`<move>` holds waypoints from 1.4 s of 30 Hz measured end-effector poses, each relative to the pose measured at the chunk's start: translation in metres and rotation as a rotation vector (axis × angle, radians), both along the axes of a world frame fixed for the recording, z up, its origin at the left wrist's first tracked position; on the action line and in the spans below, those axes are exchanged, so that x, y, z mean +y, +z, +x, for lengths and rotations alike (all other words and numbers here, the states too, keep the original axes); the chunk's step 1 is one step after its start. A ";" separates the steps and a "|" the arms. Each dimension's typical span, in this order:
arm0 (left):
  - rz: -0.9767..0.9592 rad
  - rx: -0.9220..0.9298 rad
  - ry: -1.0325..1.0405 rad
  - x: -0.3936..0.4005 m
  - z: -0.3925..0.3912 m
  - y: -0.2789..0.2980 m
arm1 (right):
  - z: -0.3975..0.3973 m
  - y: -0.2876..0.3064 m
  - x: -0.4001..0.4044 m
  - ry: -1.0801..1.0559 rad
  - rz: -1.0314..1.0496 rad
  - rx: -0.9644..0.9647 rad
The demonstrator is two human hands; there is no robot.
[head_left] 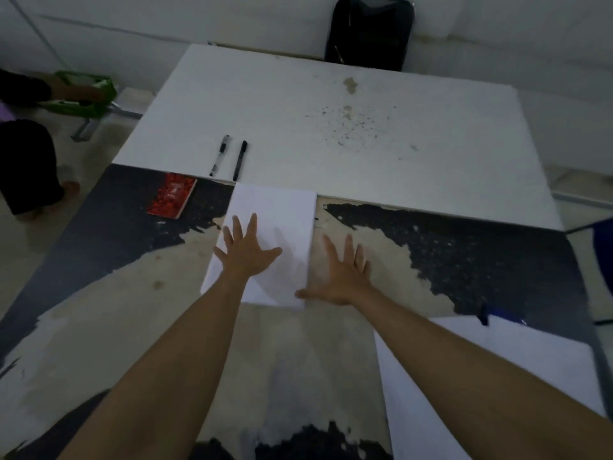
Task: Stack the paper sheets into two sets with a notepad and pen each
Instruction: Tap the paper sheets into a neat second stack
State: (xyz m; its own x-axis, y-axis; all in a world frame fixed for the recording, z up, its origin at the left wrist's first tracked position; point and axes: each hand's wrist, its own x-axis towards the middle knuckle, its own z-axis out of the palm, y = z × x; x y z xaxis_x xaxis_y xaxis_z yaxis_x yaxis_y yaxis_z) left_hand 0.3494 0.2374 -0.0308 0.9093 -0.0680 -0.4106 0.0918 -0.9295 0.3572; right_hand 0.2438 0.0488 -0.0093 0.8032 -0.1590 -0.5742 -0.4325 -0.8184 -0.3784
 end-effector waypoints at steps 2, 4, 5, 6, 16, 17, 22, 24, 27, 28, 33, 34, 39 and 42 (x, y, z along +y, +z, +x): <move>-0.020 0.029 -0.021 -0.018 -0.031 0.010 | -0.021 0.015 -0.024 -0.034 -0.021 0.026; -0.053 0.083 -0.041 -0.040 -0.068 0.020 | -0.049 0.029 -0.049 -0.069 -0.057 0.063; -0.065 0.107 -0.040 -0.051 -0.087 0.023 | -0.064 0.035 -0.061 -0.082 -0.073 0.074; -0.072 0.131 -0.035 -0.062 -0.105 0.026 | -0.079 0.038 -0.073 -0.093 -0.085 0.085; -0.177 0.341 -0.009 -0.160 -0.281 0.030 | -0.254 0.035 -0.193 -0.328 -0.149 0.189; -0.185 0.367 0.001 -0.166 -0.293 0.027 | -0.270 0.031 -0.204 -0.365 -0.152 0.205; -0.186 0.391 0.114 -0.197 -0.352 0.015 | -0.344 0.015 -0.256 -0.636 -0.168 0.267; -0.171 0.353 0.172 -0.209 -0.367 0.011 | -0.366 0.008 -0.275 -0.784 -0.103 0.272; -0.130 0.296 0.200 -0.223 -0.382 0.007 | -0.390 0.002 -0.284 -0.878 -0.022 0.266; -0.115 0.285 0.203 -0.227 -0.386 0.006 | -0.396 0.001 -0.282 -0.865 -0.019 0.261; -0.103 0.265 0.211 -0.238 -0.394 0.013 | -0.398 -0.012 -0.246 -0.707 -0.053 0.218; -0.113 0.265 0.211 -0.240 -0.393 0.014 | -0.395 -0.014 -0.238 -0.663 -0.047 0.201; -0.164 0.266 0.219 -0.241 -0.391 0.017 | -0.375 -0.014 -0.201 -0.514 0.022 0.117; -0.188 0.257 0.241 -0.241 -0.390 0.018 | -0.367 -0.011 -0.183 -0.502 0.037 0.027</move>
